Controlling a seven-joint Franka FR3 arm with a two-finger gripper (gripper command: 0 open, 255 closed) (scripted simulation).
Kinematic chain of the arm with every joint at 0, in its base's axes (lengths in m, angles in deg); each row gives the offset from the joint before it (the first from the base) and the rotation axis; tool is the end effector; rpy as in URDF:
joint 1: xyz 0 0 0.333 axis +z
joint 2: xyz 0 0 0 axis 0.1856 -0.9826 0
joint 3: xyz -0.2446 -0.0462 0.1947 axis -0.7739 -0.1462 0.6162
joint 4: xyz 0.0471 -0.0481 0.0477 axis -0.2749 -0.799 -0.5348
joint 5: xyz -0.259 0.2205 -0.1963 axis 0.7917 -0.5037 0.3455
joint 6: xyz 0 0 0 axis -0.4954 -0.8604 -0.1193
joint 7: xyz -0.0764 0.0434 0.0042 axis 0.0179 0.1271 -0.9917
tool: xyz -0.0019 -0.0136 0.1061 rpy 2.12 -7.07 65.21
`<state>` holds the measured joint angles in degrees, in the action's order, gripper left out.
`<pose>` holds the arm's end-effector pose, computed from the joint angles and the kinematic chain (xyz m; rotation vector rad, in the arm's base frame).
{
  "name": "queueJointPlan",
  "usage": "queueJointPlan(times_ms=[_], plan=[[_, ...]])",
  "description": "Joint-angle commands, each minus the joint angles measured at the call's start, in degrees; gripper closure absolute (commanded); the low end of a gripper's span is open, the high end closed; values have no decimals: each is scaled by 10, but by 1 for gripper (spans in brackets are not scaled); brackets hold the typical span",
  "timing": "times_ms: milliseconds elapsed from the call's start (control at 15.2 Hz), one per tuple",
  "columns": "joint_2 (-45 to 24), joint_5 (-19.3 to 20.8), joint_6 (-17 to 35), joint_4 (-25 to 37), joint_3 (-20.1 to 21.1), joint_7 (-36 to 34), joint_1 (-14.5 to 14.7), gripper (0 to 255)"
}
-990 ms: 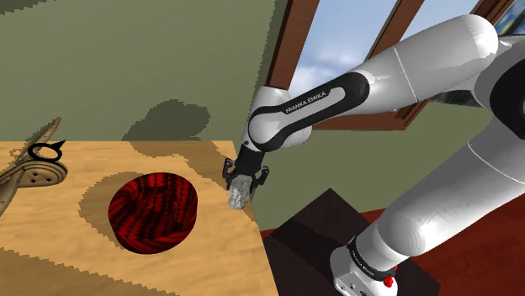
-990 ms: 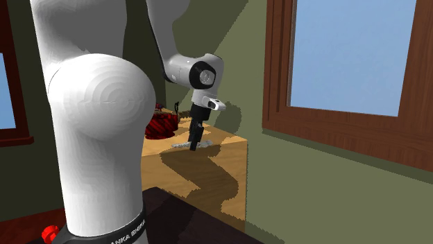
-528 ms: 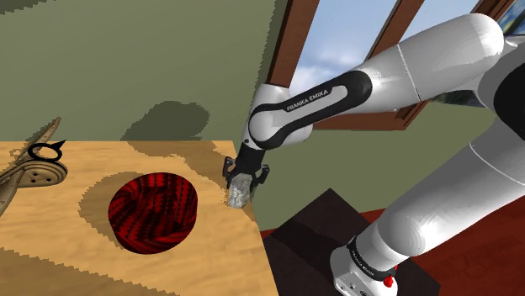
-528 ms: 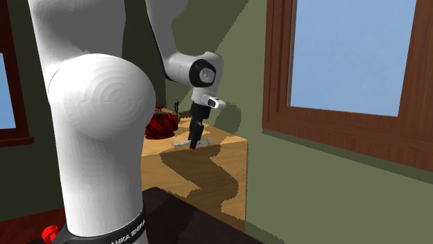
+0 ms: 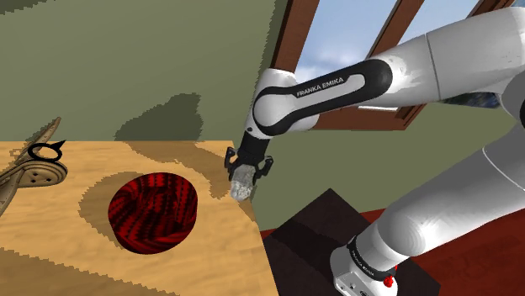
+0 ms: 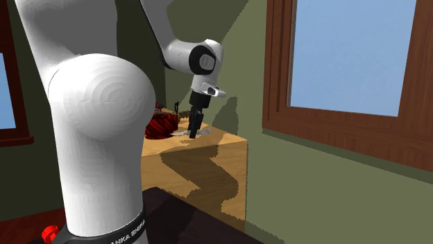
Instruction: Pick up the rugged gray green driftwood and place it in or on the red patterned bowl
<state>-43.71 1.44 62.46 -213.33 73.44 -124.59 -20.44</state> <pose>0.4170 0.1696 0.3277 -2.7933 0.9297 0.3102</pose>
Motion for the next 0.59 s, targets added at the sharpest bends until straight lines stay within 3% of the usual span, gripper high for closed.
queueJointPlan(times_ms=[0,528], plan=[[13,-1,-20,7,-3,-1,-1,255],[57,-1,-90,35,-14,-10,-1,255]])
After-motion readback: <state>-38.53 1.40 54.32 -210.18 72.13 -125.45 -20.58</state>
